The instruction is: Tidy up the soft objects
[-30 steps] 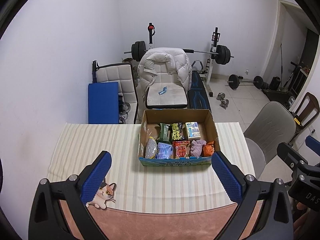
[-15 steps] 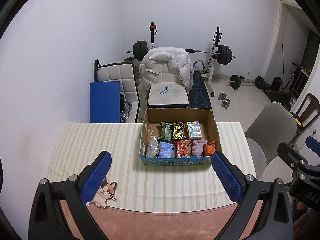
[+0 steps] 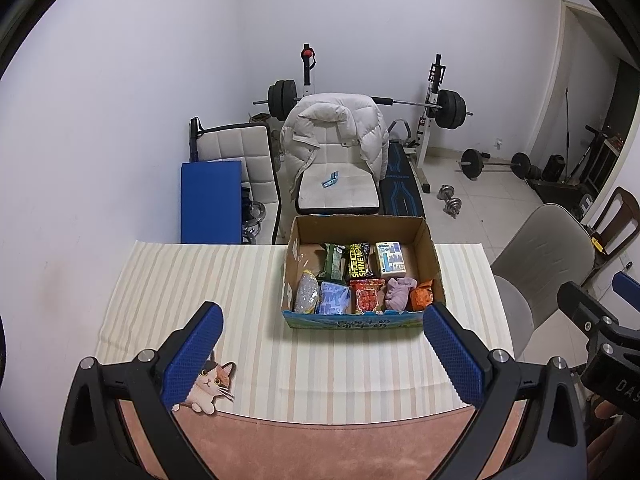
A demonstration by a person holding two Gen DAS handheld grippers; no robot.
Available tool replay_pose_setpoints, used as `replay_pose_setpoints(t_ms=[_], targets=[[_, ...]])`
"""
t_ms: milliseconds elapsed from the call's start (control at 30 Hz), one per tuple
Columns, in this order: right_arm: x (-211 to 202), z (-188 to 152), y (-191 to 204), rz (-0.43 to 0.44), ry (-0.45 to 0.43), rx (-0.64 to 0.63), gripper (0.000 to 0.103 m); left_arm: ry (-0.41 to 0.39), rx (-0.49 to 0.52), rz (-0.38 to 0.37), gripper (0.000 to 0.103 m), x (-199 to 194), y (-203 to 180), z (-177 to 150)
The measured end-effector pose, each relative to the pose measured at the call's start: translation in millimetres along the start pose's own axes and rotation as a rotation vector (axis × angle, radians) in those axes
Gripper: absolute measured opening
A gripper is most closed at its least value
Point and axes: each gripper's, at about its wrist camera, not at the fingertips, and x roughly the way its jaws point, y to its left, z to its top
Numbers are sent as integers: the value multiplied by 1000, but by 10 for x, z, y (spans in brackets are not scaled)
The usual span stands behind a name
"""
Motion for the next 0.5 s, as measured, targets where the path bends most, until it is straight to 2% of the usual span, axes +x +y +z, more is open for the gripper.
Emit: replay_pose_setpoints(t_ms=[500], targets=[[-7,18,25,3,-4,2,103,-11,-3,4,103,-15,13,3]])
